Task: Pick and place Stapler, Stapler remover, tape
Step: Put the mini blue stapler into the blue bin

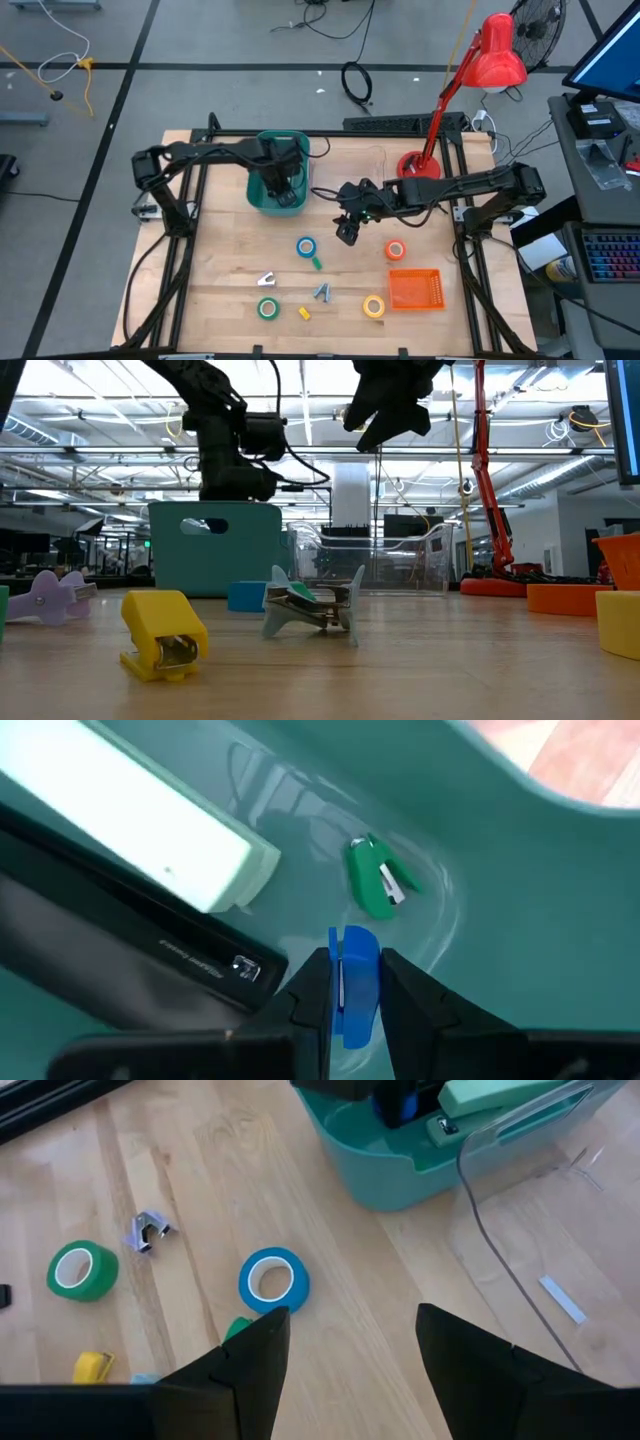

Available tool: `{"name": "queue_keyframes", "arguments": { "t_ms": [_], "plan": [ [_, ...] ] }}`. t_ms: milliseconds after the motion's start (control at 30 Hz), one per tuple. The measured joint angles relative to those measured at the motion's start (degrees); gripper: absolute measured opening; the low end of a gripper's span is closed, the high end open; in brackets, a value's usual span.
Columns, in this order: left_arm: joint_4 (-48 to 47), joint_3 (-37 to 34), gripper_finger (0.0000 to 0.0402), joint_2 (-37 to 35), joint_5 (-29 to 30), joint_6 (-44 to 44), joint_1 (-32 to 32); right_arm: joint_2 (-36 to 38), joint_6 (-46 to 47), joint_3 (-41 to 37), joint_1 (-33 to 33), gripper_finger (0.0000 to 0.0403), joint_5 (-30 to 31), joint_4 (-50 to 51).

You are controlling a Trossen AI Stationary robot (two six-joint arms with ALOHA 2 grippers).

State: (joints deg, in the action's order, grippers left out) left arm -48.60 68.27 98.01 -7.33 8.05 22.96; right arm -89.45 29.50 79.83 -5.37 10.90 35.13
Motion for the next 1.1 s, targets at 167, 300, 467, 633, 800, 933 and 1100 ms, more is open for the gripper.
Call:
{"name": "queue_keyframes", "arguments": {
  "t_ms": [167,300,467,633,800,933,1100],
  "plan": [
    [0.7,0.0,0.0059,0.4,0.2,-1.1,0.0,0.0,0.0,0.0,0.1,0.0212,0.0,-0.2],
    [1.2,0.0,0.0059,0.4,1.2,-2.4,-0.6,0.0,0.0,0.0,0.1,0.0212,0.0,-0.2],
    [2.0,0.0,0.0059,2.8,0.0,-2.9,-1.1,0.0,0.0,0.0,0.1,0.0212,0.0,-0.3],
    [2.3,0.0,0.0059,3.6,-0.2,-2.0,-1.4,0.0,0.5,0.0,0.1,0.0212,0.0,-0.6],
    [2.2,0.0,0.0066,3.6,-0.2,-2.5,-1.7,0.0,1.3,0.0,0.1,0.0212,-0.1,-0.6],
    [2.3,0.0,0.0117,3.6,-0.1,-2.9,-2.0,0.0,1.3,0.0,0.1,0.0212,-0.1,-0.6],
    [2.3,0.0,0.0173,3.6,0.2,-1.9,-2.1,0.0,1.3,0.0,0.1,0.0212,-0.2,-0.6]
  ]
}}
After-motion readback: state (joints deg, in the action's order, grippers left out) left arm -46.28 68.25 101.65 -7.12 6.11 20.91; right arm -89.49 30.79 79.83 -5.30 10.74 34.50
